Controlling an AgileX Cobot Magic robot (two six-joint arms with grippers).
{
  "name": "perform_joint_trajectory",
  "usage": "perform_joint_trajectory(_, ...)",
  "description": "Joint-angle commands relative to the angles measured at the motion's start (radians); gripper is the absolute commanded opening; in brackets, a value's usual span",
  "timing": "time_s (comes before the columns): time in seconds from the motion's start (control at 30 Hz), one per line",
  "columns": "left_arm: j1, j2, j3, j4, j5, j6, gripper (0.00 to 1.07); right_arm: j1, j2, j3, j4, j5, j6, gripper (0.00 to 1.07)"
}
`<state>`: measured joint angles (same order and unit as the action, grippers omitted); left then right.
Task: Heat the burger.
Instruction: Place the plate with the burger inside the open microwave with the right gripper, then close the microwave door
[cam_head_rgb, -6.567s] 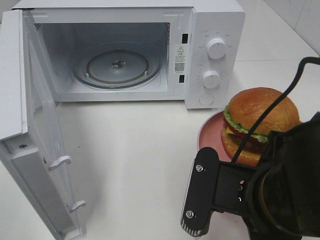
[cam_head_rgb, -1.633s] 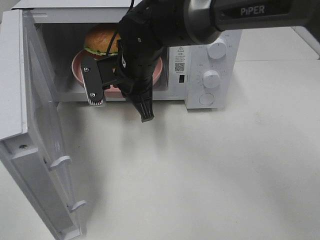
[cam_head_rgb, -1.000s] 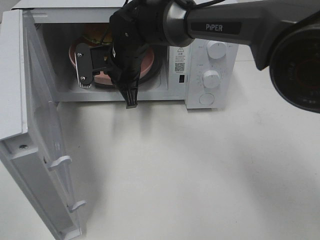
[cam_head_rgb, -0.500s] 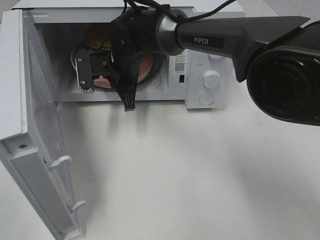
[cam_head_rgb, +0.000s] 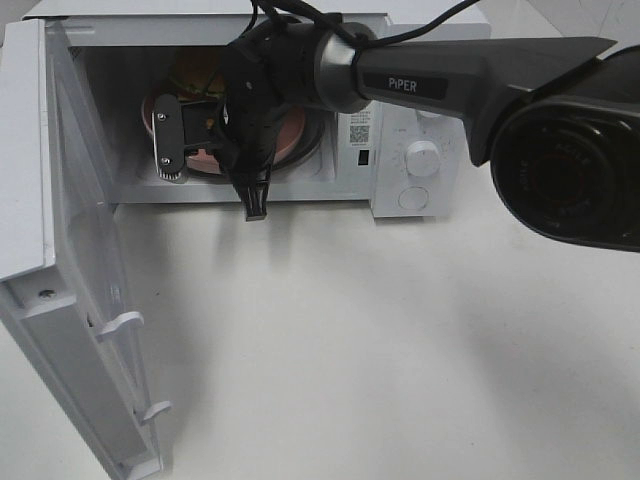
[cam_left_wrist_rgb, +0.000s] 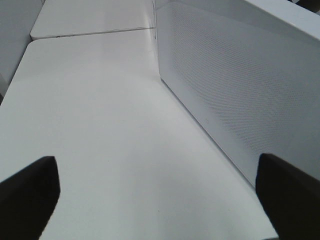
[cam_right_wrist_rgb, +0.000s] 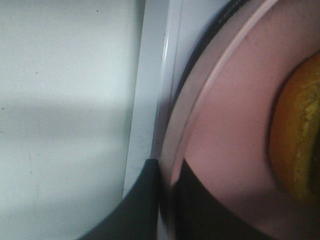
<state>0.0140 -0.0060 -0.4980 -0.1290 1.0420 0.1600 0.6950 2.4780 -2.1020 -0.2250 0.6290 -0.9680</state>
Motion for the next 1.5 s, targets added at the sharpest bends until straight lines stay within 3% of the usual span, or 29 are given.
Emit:
perform_joint_trajectory(0.03,-0.004,-0.026,0.003,-0.004,-0.004,-0.007,1.02,-0.004,-0.007,-0.012,0.007,-0.013,0.000,0.04)
perform_joint_trajectory(0.27,-0.004,-0.026,0.003,-0.004,-0.004,-0.007,1.02,-0.004,-0.004,-0.008,0.028,0.012,0.000,0.11)
perform_joint_trajectory(0.5,-0.004,-0.026,0.003,-0.004,-0.004,-0.007,1.02,-0.003,0.005,0.013,0.028,0.030,-0.009,0.25)
perform_joint_trajectory(0.67,-0.004,-0.026,0.003,-0.004,-0.004,-0.007,1.02,-0.003,0.005,0.034,0.028,0.045,-0.022,0.44)
perform_joint_trajectory(0.87,-0.004,-0.026,0.003,-0.004,-0.004,-0.007,1.02,-0.003,-0.005,0.034,0.029,0.063,-0.022,0.57)
perform_joint_trajectory(0.97,-0.004,-0.026,0.003,-0.004,-0.004,-0.007,1.02,-0.003,-0.030,0.045,0.035,0.051,-0.022,0.71)
perform_joint_trajectory(1.0,-0.004,-0.026,0.003,-0.004,-0.004,-0.007,1.02,-0.003,-0.052,0.077,0.034,0.011,-0.022,0.78)
perform_joint_trajectory(1.1,-0.004,-0.026,0.003,-0.004,-0.004,-0.007,1.02,-0.004,-0.068,0.106,0.030,-0.021,-0.022,0.81)
perform_joint_trajectory(1.13,-0.004,-0.026,0.003,-0.004,-0.004,-0.007,1.02,-0.004,-0.098,0.169,0.008,-0.079,-0.025,0.84)
perform_joint_trajectory(1.27,-0.004,-0.026,0.003,-0.004,-0.004,-0.007,1.02,-0.004,-0.180,0.324,-0.063,-0.250,-0.026,0.83)
perform_joint_trajectory(1.37,-0.004,-0.026,0.003,-0.004,-0.004,-0.007,1.02,-0.004,-0.197,0.356,-0.068,-0.281,-0.026,0.83)
perform_joint_trajectory(1.43,-0.004,-0.026,0.003,-0.004,-0.004,-0.007,1.02,-0.004,-0.253,0.461,-0.089,-0.348,-0.026,0.83)
perform_joint_trajectory(1.5,-0.004,-0.026,0.003,-0.004,-0.004,-0.007,1.02,-0.004,-0.268,0.489,-0.092,-0.360,-0.026,0.83)
